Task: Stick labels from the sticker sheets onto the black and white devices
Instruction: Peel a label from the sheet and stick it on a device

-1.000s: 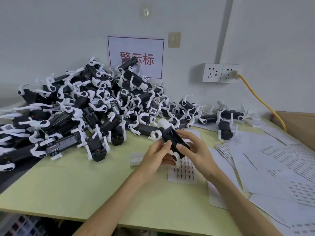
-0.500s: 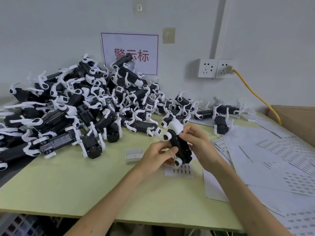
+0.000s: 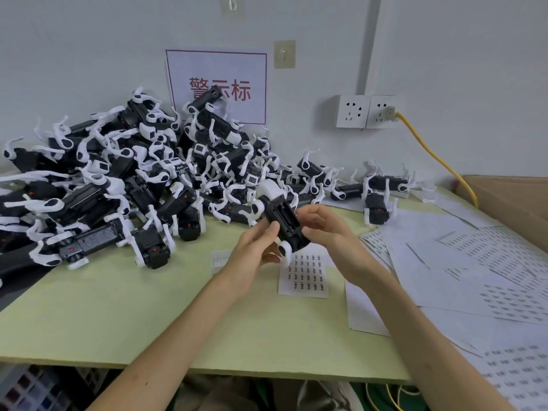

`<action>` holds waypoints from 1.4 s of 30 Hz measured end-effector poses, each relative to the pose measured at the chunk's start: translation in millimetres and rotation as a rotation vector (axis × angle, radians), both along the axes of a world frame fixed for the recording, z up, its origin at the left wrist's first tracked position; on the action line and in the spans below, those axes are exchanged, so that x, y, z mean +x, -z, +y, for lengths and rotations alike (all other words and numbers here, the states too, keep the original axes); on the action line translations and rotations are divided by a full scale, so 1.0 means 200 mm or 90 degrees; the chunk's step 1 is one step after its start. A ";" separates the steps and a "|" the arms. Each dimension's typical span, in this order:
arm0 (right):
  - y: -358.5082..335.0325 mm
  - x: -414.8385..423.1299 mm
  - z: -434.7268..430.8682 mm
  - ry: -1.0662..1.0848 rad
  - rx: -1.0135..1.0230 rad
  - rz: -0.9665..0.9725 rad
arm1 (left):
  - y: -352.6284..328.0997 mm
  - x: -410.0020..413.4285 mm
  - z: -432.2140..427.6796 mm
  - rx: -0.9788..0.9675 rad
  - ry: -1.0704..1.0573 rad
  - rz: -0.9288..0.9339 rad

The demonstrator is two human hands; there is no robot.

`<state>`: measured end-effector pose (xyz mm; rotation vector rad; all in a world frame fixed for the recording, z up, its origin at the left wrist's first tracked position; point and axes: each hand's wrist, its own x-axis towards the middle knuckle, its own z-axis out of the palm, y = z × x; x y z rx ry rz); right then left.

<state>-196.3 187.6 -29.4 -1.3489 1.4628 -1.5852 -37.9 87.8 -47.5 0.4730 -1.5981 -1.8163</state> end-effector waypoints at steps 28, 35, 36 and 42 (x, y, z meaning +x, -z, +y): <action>0.04 -0.03 -0.01 0.171 -0.030 0.076 | -0.04 0.08 -0.11 0.268 0.004 0.025; 0.03 -0.04 -0.01 0.135 -0.115 0.003 | -0.02 0.04 -0.05 0.029 -0.054 -0.040; 0.03 -0.03 -0.02 0.127 -0.118 0.007 | -0.01 0.04 -0.04 0.024 -0.057 -0.045; 0.04 0.00 -0.03 0.065 -0.097 -0.005 | 0.00 0.02 -0.01 -0.017 -0.102 -0.062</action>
